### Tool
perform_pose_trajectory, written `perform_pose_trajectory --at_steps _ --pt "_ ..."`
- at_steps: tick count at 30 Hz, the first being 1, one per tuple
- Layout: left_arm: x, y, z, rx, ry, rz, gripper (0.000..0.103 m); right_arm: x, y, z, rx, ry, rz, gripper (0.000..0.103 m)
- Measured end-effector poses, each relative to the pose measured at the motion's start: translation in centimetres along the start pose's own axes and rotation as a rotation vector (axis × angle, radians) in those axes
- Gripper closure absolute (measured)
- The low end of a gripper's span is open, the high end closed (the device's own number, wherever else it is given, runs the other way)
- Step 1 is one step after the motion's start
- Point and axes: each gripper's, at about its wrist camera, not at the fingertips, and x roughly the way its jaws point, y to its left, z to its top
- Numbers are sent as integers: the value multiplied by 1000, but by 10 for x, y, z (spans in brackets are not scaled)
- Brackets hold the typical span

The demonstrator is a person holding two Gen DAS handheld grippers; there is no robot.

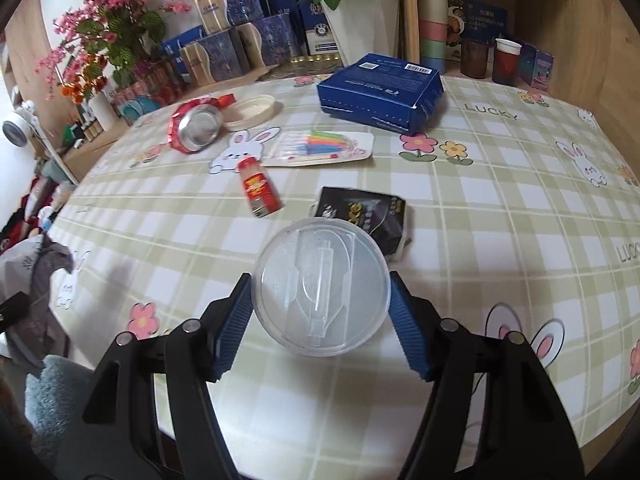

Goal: Collect trash

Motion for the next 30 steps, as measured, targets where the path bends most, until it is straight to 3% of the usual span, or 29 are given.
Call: perform_pose_trajectory --at_steps 18,30 --pt "-19 -30 -21 49 12 -39 56 -66 24 -58 -82 -26 110 36" --pt "-47 -51 -44 120 0 -57 56 -90 55 -105 -132 12 201 36"
